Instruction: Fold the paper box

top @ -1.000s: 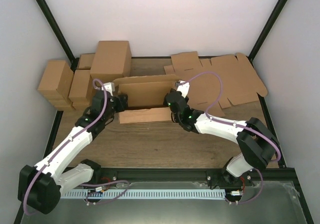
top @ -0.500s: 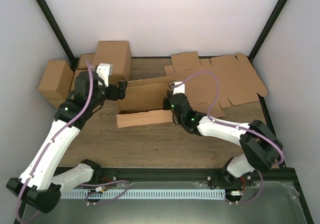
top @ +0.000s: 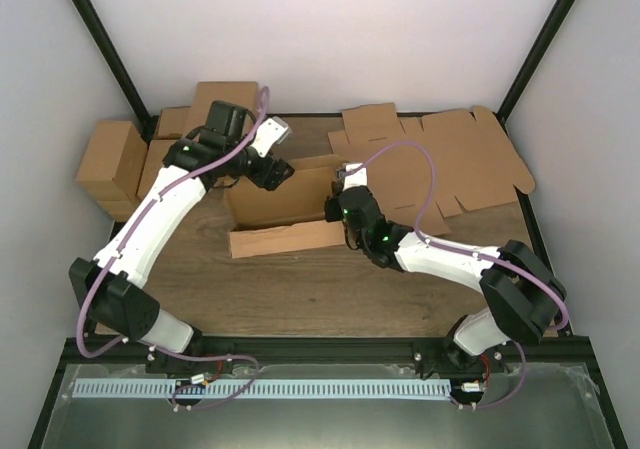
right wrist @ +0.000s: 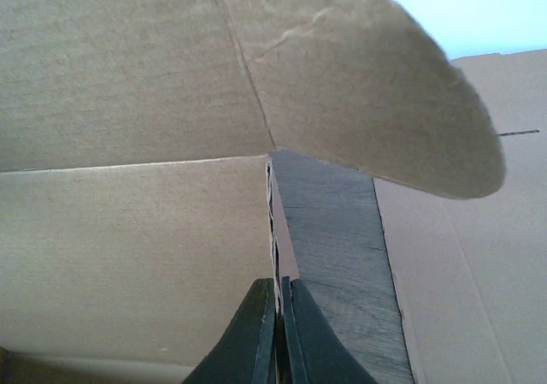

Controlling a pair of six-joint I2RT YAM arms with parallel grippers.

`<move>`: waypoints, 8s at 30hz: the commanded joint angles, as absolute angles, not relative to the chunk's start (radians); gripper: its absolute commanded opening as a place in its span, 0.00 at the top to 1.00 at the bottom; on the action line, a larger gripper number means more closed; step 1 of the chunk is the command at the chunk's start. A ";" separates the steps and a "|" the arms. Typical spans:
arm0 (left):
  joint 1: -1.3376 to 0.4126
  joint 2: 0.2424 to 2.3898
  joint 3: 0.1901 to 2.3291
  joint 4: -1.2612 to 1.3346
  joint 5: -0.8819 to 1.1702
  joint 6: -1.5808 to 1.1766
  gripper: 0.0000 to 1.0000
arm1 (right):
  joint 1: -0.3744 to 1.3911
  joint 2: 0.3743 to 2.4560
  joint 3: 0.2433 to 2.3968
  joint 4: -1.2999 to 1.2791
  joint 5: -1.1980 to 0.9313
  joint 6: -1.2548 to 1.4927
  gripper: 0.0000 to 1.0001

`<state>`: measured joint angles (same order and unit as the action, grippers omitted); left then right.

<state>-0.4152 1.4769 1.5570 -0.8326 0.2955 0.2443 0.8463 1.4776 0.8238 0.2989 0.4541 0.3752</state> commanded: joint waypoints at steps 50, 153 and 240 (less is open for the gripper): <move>-0.512 1.211 1.167 -0.697 0.460 -0.007 0.92 | 0.852 1.051 0.490 0.181 -0.190 0.620 0.35; -0.190 1.395 0.913 -0.329 0.698 -0.264 0.43 | 0.844 1.553 1.044 0.157 -0.262 0.504 0.34; -0.338 1.898 0.926 0.026 0.899 -0.396 0.50 | 0.581 1.466 1.000 -0.074 -0.472 0.815 0.89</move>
